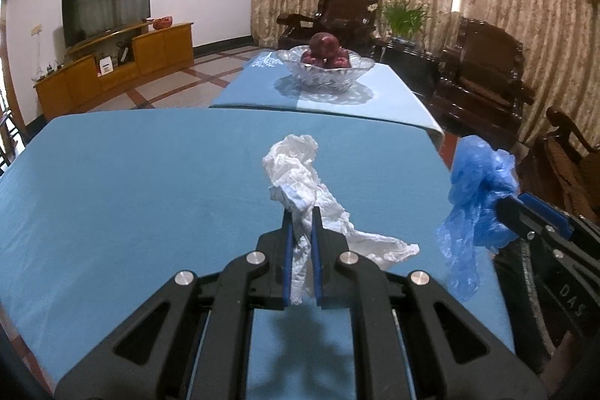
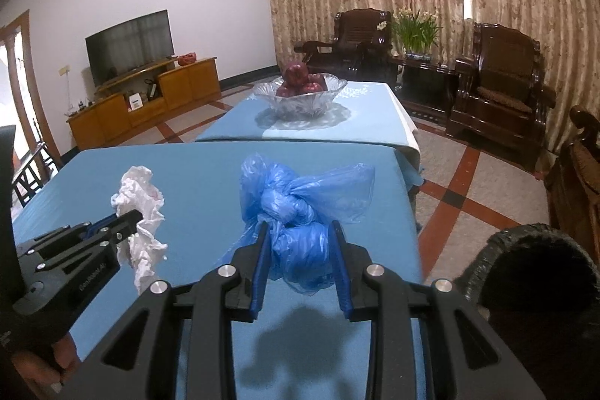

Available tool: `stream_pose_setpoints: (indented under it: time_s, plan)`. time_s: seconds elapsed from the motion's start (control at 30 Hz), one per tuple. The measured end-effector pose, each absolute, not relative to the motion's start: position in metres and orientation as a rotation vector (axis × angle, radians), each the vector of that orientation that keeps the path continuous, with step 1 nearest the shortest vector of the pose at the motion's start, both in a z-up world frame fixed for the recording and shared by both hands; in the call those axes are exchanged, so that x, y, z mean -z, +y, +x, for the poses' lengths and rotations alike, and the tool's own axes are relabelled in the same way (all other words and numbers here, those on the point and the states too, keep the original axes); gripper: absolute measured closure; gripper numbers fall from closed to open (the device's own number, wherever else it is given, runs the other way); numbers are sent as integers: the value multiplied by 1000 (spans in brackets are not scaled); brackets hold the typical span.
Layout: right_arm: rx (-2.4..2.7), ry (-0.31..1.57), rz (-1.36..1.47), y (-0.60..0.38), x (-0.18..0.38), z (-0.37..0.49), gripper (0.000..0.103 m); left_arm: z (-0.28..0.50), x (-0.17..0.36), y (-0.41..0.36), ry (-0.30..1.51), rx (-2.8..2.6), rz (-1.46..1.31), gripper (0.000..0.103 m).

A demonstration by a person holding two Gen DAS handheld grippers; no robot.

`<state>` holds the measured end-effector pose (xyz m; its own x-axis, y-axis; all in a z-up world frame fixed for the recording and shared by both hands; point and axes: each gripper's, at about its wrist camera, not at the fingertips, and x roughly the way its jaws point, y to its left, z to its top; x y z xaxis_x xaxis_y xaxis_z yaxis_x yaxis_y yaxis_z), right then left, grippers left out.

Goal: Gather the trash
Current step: 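Carry the tissue and blue bag over the bin and release both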

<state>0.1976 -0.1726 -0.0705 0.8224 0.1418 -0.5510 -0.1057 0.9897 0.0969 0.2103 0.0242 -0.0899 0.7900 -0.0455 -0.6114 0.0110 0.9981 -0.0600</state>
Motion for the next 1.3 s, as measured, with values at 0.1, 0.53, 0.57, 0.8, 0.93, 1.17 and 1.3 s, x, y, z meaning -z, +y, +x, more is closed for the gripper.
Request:
stream_pose_setpoints:
  time_s: [0.1,0.53,0.57,0.8,0.93,1.17,1.3]
  plan:
    - [-124,589,67,-179,64,189,73,202,83,17,649,52,-48,95]
    - [-43,562,80,-224,47,156,73,178,68,-35,624,163,-31,95]
    - [-36,561,83,-228,47,155,73,177,68,-40,622,170,-28,95]
    - [47,549,97,-272,42,138,73,172,63,-74,613,233,-16,95]
    - [100,545,120,-300,41,129,73,170,61,-98,608,280,0,95]
    - [189,539,119,-337,39,115,73,169,59,-142,605,368,18,95]
    - [250,539,119,-362,40,106,73,169,61,-173,601,432,31,95]
